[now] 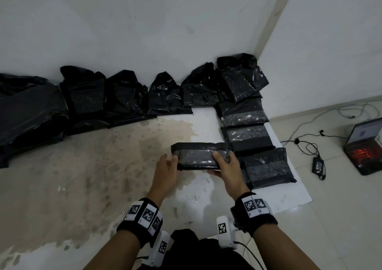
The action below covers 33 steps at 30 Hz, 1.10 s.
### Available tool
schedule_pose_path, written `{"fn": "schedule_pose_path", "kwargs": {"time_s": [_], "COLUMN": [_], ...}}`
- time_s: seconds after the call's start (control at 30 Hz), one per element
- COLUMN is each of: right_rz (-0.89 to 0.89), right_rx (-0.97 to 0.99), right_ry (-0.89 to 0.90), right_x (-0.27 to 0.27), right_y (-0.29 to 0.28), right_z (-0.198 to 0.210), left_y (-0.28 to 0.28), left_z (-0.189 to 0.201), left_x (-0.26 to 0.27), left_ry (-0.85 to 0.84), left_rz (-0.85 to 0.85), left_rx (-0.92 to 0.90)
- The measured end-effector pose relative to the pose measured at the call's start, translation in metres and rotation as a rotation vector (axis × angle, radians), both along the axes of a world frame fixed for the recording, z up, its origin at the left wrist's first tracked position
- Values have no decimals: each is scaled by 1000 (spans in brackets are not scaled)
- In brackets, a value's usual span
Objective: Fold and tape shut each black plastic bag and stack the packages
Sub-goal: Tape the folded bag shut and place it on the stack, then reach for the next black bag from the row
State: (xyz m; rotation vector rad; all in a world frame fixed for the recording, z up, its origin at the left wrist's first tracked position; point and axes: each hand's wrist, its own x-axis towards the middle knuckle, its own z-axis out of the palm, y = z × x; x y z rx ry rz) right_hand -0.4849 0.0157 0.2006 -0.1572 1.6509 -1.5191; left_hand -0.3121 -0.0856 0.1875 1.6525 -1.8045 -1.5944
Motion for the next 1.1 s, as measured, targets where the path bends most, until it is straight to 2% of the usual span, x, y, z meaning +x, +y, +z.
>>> {"fn": "schedule_pose_path", "kwargs": {"time_s": [0.17, 0.3, 0.37, 0.47, 0.53, 0.6, 0.7, 0.8, 0.93, 1.0, 1.1], "right_rz": [-61, -58, -19, 4, 57, 182, 284, 267, 242, 242, 237], "right_rx": [34, 196, 370, 688, 692, 623, 635, 647, 625, 634, 639], "right_ry": [194, 412, 555, 854, 1076, 1220, 1259, 1261, 1297, 1308, 1321], "right_x": [-81, -164, -192, -196, -177, -154, -132, -127, -127, -128, -129], "right_y": [16, 15, 14, 13, 9, 3, -7, -13, -13, -13, -14], "right_z": [15, 16, 10, 2, -4, -18, -36, -40, -44, -46, -50], "left_y": [-6, -8, -11, -15, -16, -19, -33, -67, -133, -165, -203], "left_z": [-23, -30, -33, -38, -39, -37, -31, -21, 1, 8, 9], "left_x": [1, -2, -4, -7, -10, -15, -23, -37, -63, -77, -98], "left_ry": [-124, -162, -179, -212, -244, -247, -225, -186, -102, -120, -199], "left_rz": [-116, -162, -165, -147, -114, -89, -111, -118, -7, 33, -47], "left_rx": [-146, -208, -211, -229, -252, -278, -304, -328, -397, -434, -482]}}
